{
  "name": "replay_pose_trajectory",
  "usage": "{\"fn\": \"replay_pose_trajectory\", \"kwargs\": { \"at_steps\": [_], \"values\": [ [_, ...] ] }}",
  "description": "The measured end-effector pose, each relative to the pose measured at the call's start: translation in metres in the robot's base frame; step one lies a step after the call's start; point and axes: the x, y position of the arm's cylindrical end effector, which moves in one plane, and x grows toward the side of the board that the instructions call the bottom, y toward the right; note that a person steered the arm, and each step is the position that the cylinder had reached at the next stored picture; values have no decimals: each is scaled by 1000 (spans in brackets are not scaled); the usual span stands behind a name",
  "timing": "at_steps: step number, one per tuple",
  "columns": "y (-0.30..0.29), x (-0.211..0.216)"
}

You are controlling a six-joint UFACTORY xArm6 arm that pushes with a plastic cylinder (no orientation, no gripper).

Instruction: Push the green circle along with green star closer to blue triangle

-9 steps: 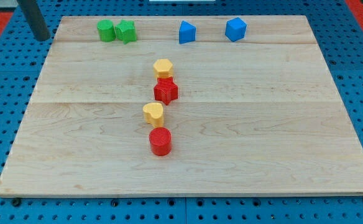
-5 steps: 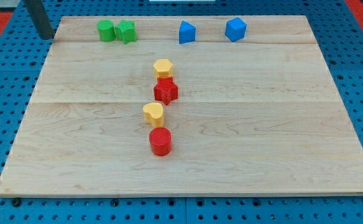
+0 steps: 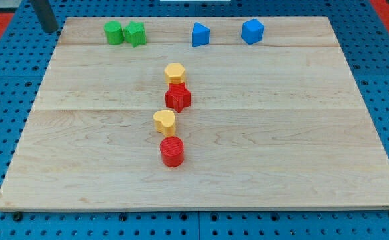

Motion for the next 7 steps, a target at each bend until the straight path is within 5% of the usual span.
{"fn": "replay_pose_trajectory", "kwargs": {
  "at_steps": [1, 3, 5, 7],
  "values": [
    [27, 9],
    [212, 11],
    [203, -10],
    [301, 22]
  ]
}}
